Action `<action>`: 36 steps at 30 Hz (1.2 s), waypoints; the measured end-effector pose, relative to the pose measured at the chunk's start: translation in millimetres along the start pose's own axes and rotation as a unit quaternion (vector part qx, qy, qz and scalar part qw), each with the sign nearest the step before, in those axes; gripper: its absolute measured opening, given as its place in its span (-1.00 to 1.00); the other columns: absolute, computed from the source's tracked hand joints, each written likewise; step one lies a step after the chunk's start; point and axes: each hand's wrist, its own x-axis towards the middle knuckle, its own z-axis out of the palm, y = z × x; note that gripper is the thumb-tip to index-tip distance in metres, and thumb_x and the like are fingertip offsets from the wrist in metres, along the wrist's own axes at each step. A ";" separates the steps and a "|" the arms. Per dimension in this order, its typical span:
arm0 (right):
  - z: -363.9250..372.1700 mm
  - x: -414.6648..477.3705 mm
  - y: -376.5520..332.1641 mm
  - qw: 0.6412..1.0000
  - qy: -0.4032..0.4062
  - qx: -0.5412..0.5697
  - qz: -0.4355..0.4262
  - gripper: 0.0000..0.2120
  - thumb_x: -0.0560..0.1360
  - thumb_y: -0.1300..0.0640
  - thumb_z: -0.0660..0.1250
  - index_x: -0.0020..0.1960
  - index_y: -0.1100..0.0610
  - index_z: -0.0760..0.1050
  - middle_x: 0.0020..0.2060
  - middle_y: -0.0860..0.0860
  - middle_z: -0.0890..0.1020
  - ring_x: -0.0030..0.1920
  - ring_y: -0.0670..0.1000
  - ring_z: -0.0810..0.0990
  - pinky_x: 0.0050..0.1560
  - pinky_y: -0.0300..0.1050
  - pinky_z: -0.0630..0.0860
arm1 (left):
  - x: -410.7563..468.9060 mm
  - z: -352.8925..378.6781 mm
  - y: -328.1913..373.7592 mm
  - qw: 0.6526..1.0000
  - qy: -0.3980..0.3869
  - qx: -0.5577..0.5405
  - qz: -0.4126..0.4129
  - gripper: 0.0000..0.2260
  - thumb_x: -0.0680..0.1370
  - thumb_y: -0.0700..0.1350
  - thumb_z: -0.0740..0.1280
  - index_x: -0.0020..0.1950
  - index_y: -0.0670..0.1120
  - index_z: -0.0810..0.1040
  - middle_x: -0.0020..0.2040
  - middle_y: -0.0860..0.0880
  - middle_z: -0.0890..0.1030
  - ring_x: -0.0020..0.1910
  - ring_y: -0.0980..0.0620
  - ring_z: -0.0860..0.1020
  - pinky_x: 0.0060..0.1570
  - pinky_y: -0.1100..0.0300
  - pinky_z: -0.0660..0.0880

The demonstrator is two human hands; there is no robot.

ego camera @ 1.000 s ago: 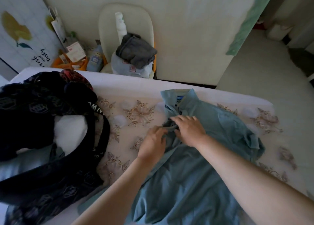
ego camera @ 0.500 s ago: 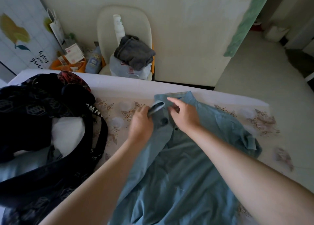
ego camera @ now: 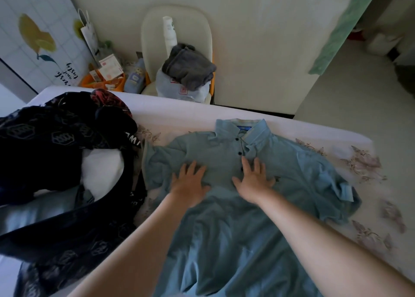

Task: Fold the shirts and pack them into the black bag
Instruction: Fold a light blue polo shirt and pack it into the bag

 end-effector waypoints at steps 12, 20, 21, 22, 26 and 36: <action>0.1 -16.0 52.7 0.988 0.049 -0.010 -0.143 -0.31 0.61 -0.10 0.22 0.63 -0.05 -0.04 0.62 0.02 -0.13 0.60 0.02 -0.17 0.57 0.15 -0.09 | -9.1 18.7 -10.3 0.995 0.084 0.043 0.017 -0.34 0.62 0.17 0.15 0.62 0.09 -0.11 0.62 -0.04 -0.16 0.59 -0.09 -0.18 0.53 -0.12 -0.14; 67.8 -146.6 58.8 0.947 0.167 0.020 -0.274 -0.44 0.37 -0.28 0.34 0.28 -0.03 0.51 0.16 0.01 0.47 0.20 0.07 0.50 0.23 -0.05 0.47 | -97.9 55.9 4.9 0.952 0.199 -0.099 0.210 -0.72 0.42 0.16 0.27 0.00 0.01 0.50 0.00 0.03 0.48 0.03 -0.07 0.49 -0.01 -0.01 0.50; 73.1 -161.5 62.2 0.951 0.145 0.001 -0.272 -0.38 0.33 -0.34 0.34 0.28 -0.05 0.49 0.15 0.00 0.46 0.19 0.05 0.48 0.21 -0.05 0.47 | -109.3 61.3 3.1 0.955 0.175 -0.099 0.221 -0.67 0.39 0.24 0.28 -0.05 0.02 0.47 -0.05 0.06 0.47 0.00 -0.04 0.49 -0.02 0.02 0.49; 78.0 -175.5 66.5 0.957 0.117 -0.028 -0.263 -0.32 0.28 -0.40 0.32 0.30 -0.07 0.46 0.16 -0.01 0.45 0.19 0.03 0.46 0.22 -0.05 0.46 | -121.1 66.8 0.3 0.958 0.141 -0.089 0.232 -0.60 0.34 0.32 0.30 -0.07 0.03 0.44 -0.05 0.09 0.45 0.00 0.00 0.47 0.00 0.05 0.47; 104.0 -207.2 91.8 0.964 0.103 -0.116 -0.215 -0.30 0.25 -0.28 0.28 0.32 -0.01 0.42 0.11 0.01 0.48 0.04 0.06 0.53 0.06 -0.04 0.55 | -157.6 90.2 -23.5 0.968 0.016 0.078 0.238 -0.32 0.20 0.41 0.32 0.19 0.07 0.41 0.17 0.06 0.37 0.20 0.04 0.34 0.17 0.10 0.35; 44.6 -207.1 89.2 0.970 0.188 -0.083 -0.131 -0.75 0.46 0.05 0.07 -0.11 0.08 0.50 -0.23 0.03 0.64 -0.18 0.12 0.61 0.03 -0.02 0.46 | -157.6 42.8 -22.3 0.979 0.050 -0.125 0.156 -0.66 0.55 -0.18 0.23 0.31 0.02 0.53 0.19 -0.11 0.64 0.19 -0.11 0.57 0.11 0.18 0.43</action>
